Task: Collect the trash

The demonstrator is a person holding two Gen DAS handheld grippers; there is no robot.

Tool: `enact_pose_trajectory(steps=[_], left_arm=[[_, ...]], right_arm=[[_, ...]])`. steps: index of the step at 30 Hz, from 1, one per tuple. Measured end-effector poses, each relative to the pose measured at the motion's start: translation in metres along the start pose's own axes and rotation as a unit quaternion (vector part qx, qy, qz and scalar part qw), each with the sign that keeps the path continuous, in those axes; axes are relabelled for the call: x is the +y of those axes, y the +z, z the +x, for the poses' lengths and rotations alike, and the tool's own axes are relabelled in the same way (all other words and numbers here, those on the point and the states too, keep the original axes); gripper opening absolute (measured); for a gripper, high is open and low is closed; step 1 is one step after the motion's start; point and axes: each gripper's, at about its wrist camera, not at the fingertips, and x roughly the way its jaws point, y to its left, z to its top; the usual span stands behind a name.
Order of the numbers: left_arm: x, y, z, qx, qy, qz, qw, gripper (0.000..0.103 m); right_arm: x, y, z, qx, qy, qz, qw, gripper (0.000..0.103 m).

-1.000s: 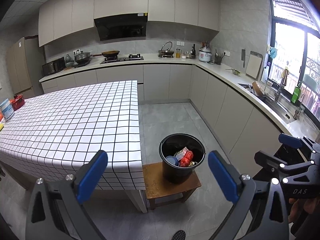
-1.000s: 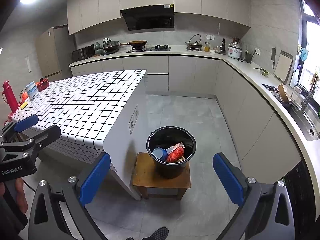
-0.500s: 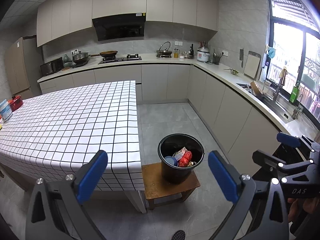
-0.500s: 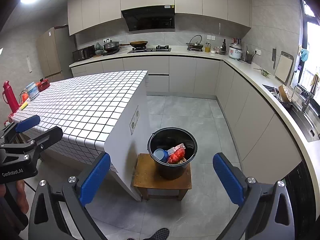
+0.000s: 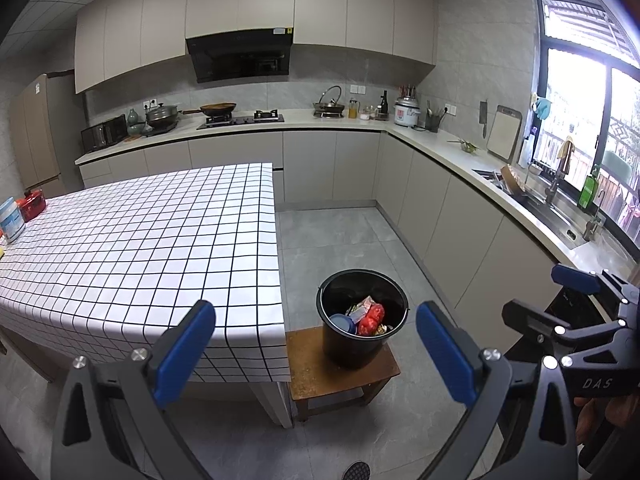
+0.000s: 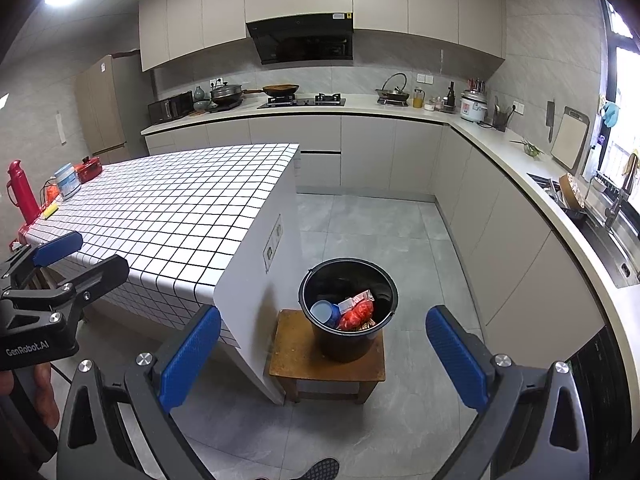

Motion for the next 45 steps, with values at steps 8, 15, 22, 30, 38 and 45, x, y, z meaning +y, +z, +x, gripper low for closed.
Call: enact_pose_trajectory(steps=[8, 15, 22, 30, 38, 45], left_arm=[[0.002, 0.003, -0.001, -0.001, -0.002, -0.002, 1.0, 0.101], [0.002, 0.004, 0.0, -0.003, -0.002, -0.002, 1.0, 0.101], [0.004, 0.005, 0.002, -0.003, -0.003, -0.005, 1.0, 0.101], [0.008, 0.005, 0.004, -0.006, -0.004, -0.003, 1.0, 0.101], [0.011, 0.008, 0.005, -0.011, -0.01, -0.001, 0.9999, 0.101], [0.013, 0.01, 0.006, -0.019, -0.021, 0.002, 0.9996, 0.101]], right_arm=[[0.003, 0.001, 0.0, -0.003, 0.0, 0.001, 1.0, 0.103], [0.005, 0.002, 0.002, -0.004, 0.002, 0.001, 1.0, 0.103], [0.008, 0.002, 0.004, -0.004, 0.002, -0.001, 1.0, 0.103], [0.011, 0.002, 0.007, -0.003, 0.001, -0.002, 1.0, 0.103], [0.015, 0.004, 0.011, -0.002, 0.0, -0.005, 1.0, 0.103], [0.015, 0.007, 0.011, -0.004, -0.001, -0.007, 1.0, 0.103]])
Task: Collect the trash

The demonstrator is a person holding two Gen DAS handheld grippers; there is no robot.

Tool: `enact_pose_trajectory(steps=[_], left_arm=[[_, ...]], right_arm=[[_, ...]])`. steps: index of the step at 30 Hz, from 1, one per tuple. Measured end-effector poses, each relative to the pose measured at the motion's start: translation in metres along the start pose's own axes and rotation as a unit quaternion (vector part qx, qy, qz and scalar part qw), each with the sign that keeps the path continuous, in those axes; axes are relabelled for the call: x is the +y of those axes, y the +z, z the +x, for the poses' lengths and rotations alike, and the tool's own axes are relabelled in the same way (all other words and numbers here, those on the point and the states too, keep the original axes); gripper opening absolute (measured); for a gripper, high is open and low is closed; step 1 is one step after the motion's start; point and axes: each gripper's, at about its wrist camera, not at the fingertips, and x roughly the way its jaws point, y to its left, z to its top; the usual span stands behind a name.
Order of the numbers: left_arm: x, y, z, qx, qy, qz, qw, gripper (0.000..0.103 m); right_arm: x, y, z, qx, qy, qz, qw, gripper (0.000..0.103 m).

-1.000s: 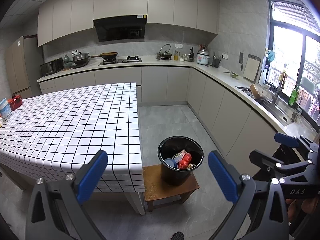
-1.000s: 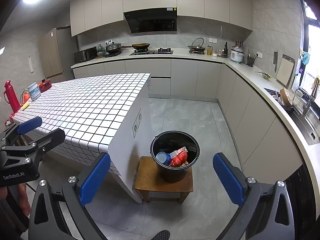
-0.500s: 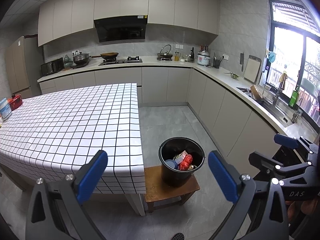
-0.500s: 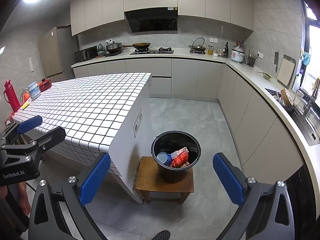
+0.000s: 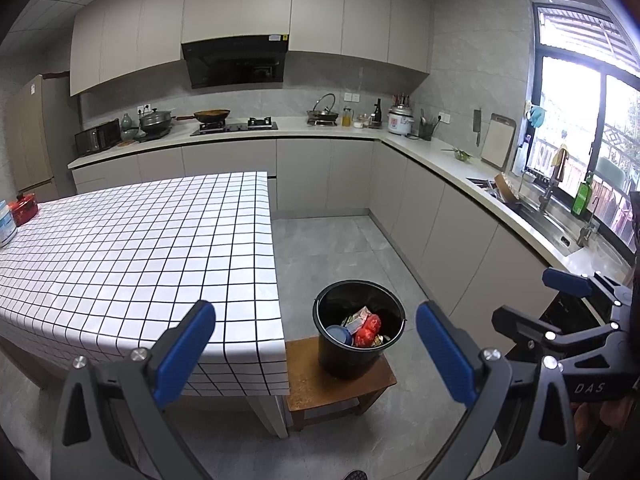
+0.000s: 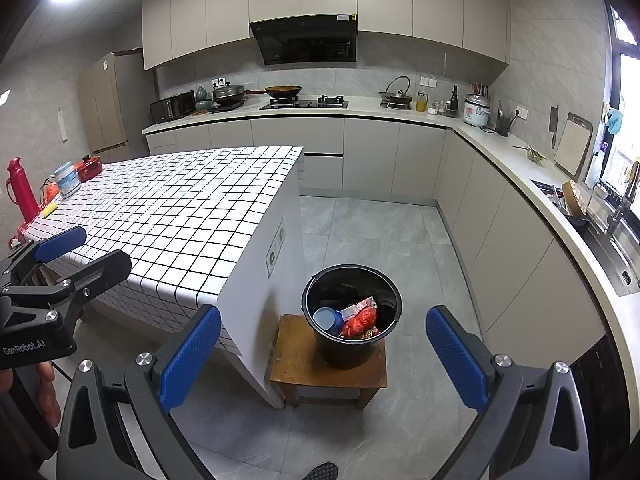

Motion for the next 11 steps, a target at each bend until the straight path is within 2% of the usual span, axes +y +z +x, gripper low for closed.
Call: enact_pose_trajectory(steps=[6, 11], left_arm=[[0.0072, 0.0044, -0.0007, -0.02, -0.021, -0.01, 0.9995, 0.101], [0.0087, 0.0039, 0.0073, -0.006, -0.021, -0.02, 0.9996, 0.101]], right_arm=[[-0.0026, 0.002, 0.0014, 0.0, -0.001, 0.0, 1.0, 0.103], [-0.0037, 0.003, 0.0049, 0.001, -0.002, 0.001, 1.0, 0.103]])
